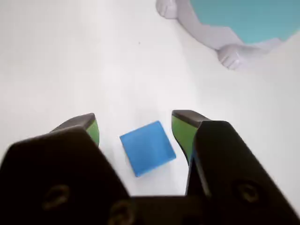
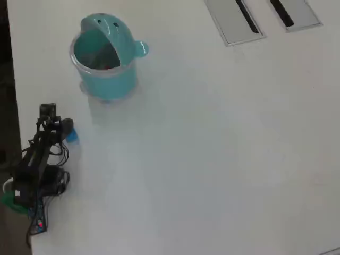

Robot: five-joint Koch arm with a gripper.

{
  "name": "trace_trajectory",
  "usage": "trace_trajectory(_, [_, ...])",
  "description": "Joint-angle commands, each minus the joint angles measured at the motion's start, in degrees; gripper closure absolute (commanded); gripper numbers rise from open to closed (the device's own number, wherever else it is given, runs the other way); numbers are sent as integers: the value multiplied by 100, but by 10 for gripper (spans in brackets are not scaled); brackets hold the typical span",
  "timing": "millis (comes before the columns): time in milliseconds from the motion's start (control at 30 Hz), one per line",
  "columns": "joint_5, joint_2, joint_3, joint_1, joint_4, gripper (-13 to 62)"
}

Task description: Grasp RGB lego blocks and put them in the bin one by one.

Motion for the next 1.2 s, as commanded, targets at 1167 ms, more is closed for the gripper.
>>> trace_trajectory(1167, [-387,-694,-79,396,-193,211])
